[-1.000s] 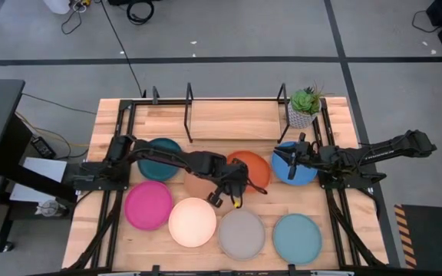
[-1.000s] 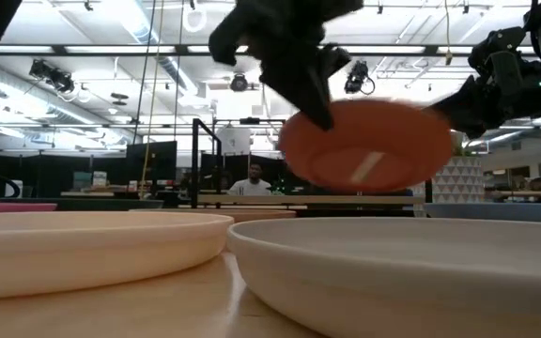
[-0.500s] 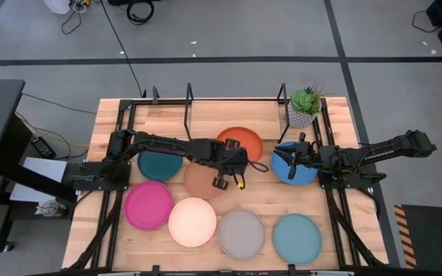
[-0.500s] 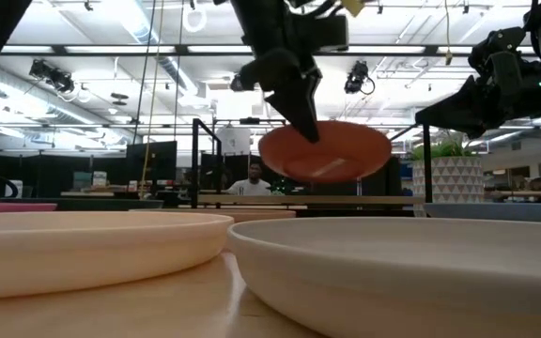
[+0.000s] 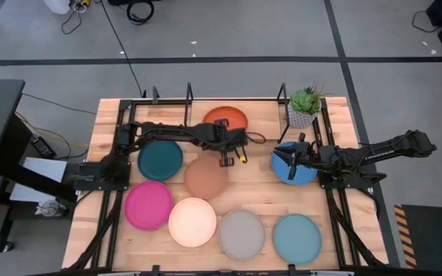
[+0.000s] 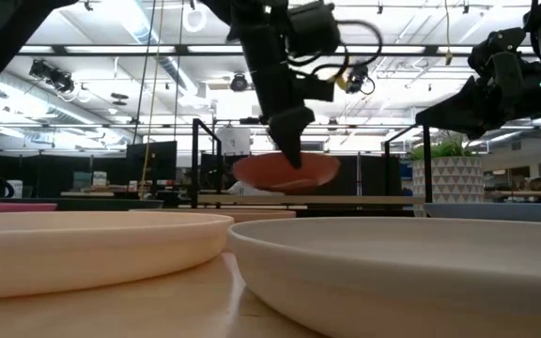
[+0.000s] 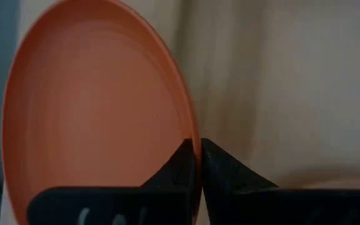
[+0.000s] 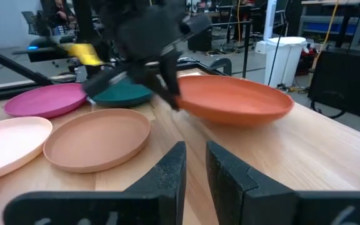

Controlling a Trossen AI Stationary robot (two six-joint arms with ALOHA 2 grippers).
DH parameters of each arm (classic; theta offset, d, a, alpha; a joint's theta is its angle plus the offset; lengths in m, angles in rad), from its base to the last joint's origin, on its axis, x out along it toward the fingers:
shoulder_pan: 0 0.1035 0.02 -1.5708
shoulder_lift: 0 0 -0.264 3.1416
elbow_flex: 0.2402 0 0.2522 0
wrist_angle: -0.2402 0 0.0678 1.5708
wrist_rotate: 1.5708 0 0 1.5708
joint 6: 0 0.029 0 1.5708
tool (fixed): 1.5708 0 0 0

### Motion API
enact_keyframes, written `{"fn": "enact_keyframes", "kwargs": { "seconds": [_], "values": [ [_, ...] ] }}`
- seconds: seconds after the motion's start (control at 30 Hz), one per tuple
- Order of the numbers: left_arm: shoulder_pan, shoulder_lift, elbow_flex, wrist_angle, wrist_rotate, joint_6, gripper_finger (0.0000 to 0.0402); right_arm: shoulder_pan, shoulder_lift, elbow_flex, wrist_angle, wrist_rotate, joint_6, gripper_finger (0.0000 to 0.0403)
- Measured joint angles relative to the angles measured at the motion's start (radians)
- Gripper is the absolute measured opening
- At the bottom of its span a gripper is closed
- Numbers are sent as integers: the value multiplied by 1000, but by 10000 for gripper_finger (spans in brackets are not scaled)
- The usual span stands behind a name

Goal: Place and stack plates onto a shelf
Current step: Put the orange plate on the shelf, then put the brown plate on the shelf

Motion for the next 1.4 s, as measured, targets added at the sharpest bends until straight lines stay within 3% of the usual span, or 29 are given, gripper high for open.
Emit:
{"fn": "enact_keyframes", "kwargs": {
  "seconds": [0.17,0.3,0.9,1.23,1.4],
  "values": [
    [39,-1,0,-80,-7,-75,20,0,0,0,-4,0,4,67],
    [52,2,0,-81,-46,-60,20,0,0,0,-6,0,7,67],
    [77,2,0,-89,-43,-50,23,0,0,0,-6,-38,23,67],
    [82,2,0,-86,-39,-51,96,0,0,0,9,-61,18,67],
    [81,-8,0,-76,32,-25,117,0,0,0,12,-61,6,67]
  ]
}}
